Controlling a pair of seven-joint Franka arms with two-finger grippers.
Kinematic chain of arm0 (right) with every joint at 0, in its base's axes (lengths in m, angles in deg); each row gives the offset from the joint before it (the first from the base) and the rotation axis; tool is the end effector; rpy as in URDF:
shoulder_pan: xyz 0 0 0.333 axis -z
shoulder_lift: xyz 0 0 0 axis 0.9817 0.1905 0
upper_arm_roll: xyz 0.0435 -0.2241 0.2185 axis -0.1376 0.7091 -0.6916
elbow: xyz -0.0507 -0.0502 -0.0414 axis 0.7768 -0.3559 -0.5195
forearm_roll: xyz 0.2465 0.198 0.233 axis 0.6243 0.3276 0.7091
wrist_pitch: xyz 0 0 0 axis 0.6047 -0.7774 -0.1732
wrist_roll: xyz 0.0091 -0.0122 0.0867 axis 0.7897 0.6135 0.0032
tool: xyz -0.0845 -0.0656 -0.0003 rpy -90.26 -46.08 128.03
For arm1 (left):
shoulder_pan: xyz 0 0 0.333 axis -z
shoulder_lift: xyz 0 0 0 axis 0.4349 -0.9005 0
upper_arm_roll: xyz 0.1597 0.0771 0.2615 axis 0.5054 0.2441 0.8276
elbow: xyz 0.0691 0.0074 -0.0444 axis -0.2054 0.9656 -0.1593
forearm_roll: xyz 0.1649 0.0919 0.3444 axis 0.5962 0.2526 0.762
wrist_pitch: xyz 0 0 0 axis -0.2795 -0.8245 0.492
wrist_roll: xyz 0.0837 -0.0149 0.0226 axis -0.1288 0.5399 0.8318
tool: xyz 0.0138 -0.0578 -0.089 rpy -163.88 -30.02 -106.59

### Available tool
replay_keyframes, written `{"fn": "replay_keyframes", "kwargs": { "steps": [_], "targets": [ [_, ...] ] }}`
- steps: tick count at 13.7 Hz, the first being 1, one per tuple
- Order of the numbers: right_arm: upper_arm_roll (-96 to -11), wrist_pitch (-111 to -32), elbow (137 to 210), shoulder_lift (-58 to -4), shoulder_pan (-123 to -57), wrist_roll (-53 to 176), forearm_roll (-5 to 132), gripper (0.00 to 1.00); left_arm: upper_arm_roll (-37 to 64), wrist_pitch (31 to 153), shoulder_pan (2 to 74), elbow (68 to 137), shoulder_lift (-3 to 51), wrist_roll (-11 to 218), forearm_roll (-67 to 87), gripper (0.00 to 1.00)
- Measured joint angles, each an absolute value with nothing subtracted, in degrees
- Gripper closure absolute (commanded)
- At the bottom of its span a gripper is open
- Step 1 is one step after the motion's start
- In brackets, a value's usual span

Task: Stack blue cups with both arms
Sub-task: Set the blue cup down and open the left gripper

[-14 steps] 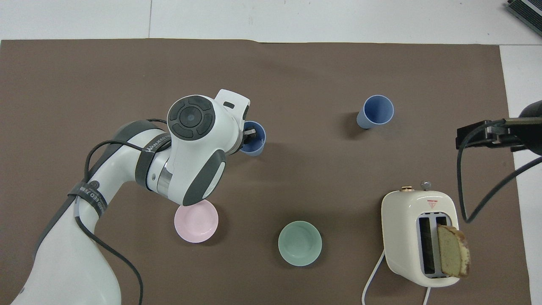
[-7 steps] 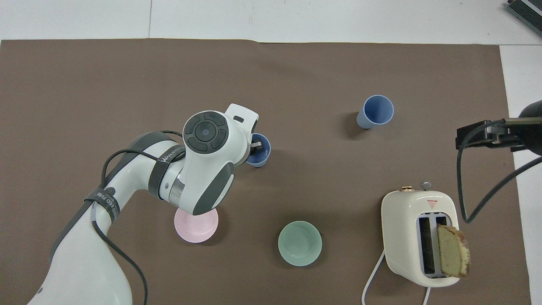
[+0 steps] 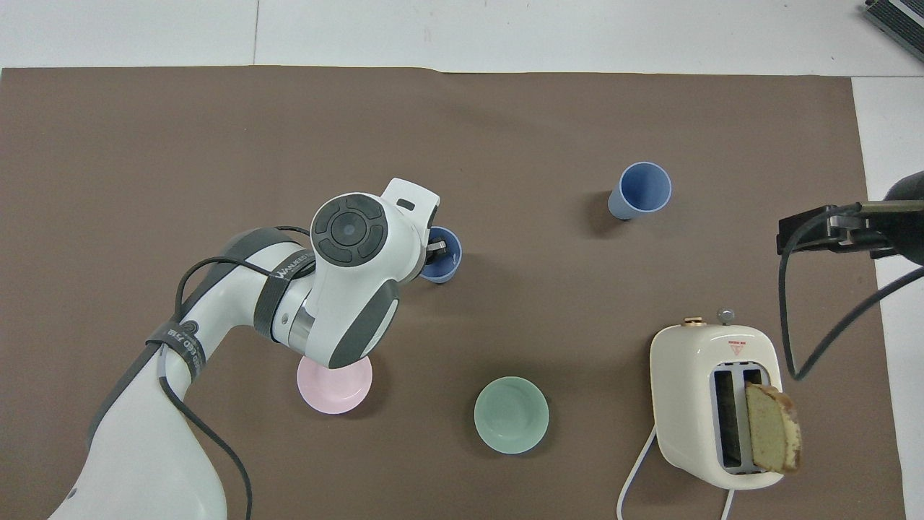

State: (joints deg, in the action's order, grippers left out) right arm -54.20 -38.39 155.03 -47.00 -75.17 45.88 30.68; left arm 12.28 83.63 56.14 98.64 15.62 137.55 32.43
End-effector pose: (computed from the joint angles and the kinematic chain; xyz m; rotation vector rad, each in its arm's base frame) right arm 0.5391 0.0365 0.6625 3.0934 -0.1055 0.0039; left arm 0.5305 -0.3632 0.3661 2.9907 0.4432 0.0581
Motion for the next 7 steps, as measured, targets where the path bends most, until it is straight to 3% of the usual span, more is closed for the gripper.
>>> {"fn": "replay_keyframes", "kwargs": {
  "steps": [1,4,7],
  "targets": [
    [-54.2,-38.4,155.0,-47.0,-75.2,45.9,30.7,0.00,12.3,83.8,56.1,98.8,15.6,137.5,32.4,0.01],
    [-54.2,-38.4,155.0,-47.0,-75.2,45.9,30.7,0.00,12.8,83.6,56.1,98.6,16.0,137.5,32.4,0.00],
    [-54.2,-38.4,155.0,-47.0,-75.2,45.9,30.7,0.00,13.9,77.3,54.5,96.6,19.8,134.0,32.5,0.00]
  ]
}}
